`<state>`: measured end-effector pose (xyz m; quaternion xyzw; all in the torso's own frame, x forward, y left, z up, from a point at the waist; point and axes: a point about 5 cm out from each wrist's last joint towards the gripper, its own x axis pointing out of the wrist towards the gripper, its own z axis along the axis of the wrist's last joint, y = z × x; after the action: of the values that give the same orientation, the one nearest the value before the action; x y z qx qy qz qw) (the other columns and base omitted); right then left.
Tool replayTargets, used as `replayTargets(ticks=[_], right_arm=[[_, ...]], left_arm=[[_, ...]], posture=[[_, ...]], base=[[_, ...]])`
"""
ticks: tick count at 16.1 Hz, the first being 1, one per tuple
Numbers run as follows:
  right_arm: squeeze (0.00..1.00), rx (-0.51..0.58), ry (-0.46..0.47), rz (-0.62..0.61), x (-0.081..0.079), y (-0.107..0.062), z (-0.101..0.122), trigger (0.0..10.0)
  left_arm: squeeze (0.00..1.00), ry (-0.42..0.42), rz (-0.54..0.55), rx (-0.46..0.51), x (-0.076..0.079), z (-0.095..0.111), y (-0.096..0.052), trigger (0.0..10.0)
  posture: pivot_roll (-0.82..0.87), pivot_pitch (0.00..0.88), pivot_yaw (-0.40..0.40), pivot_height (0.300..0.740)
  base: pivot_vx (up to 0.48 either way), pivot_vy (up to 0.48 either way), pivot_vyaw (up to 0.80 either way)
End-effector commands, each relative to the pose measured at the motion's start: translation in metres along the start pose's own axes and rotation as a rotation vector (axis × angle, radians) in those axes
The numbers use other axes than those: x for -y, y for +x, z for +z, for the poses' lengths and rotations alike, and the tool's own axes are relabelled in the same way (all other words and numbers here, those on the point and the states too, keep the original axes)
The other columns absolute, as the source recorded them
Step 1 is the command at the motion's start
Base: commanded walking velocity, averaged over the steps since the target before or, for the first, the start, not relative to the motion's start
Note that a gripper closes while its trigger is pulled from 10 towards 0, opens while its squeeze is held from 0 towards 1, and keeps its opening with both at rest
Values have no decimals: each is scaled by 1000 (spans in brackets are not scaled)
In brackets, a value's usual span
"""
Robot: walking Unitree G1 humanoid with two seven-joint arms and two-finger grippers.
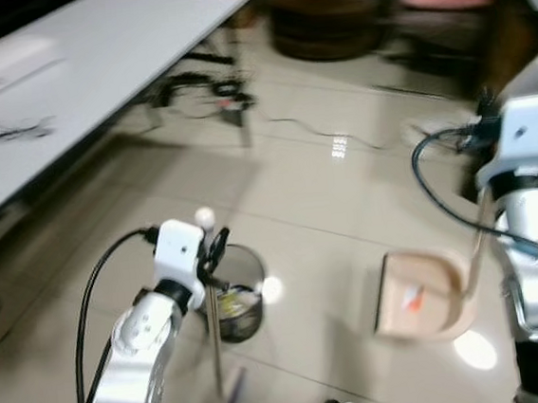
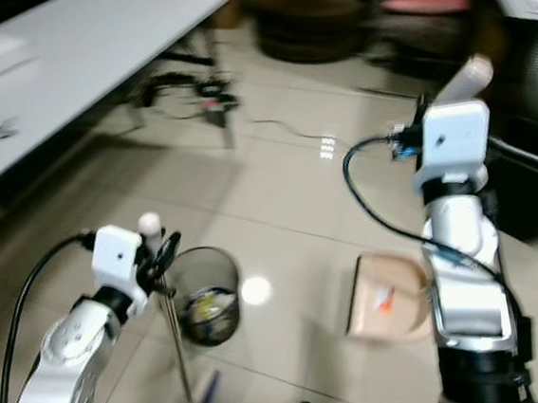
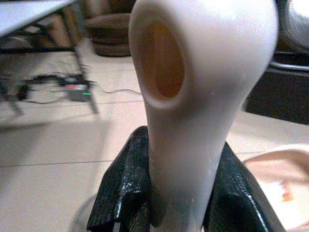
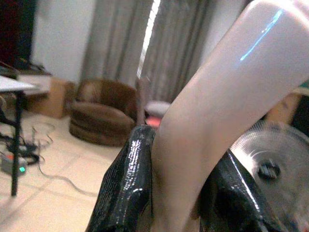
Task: Sweep floor
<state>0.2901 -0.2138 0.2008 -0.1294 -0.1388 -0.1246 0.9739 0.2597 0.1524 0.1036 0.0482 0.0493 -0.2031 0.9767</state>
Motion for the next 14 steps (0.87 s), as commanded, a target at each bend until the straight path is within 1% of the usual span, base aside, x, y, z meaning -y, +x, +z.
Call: replayTargets(ticks=[1, 2, 4, 7, 9, 11, 12, 14], right_arm=[[0, -33, 35, -9, -3, -3, -7, 10000], [0, -36, 34, -10, -4, -4, -7, 10000], [0, -42, 39, -13, -8, -5, -9, 10000], [0, -83, 57, -35, -13, -10, -19, 10000], [0, -93, 60, -33, -17, -13, -23, 10000], [0, -109, 72, -42, -16, -14, -26, 10000], [0, -121, 76, -48, -16, -13, -29, 10000], [0, -139, 80, -56, -16, -14, -34, 10000]], left_arm=[[0, -25, -44, 9, 2, 6, -4, 10000], [0, -30, -55, 6, 3, 6, -5, 10000], [0, -24, -64, 23, 5, 10, 1, 10000], [0, 13, 0, 79, 1, 19, 11, 10000], [0, 36, 3, 88, 1, 24, 14, 10000], [0, 42, 6, 102, 2, 28, 19, 10000], [0, 42, 9, 110, 3, 29, 23, 10000], [0, 47, 13, 115, 6, 28, 27, 10000]], posture=[[-62, 47, 28, 740], [-62, 47, 28, 740], [-63, 50, 38, 740], [-54, 46, 42, 740], [-55, 34, 49, 740], [-50, 22, 48, 740], [-49, 19, 45, 740], [-54, 9, 41, 740]], base=[[0, 0, -800], [0, 0, -800], [0, 0, -800], [0, 0, -800], [0, 0, -800], [0, 0, -800], [259, 0, -800], [276, 0, -800]])
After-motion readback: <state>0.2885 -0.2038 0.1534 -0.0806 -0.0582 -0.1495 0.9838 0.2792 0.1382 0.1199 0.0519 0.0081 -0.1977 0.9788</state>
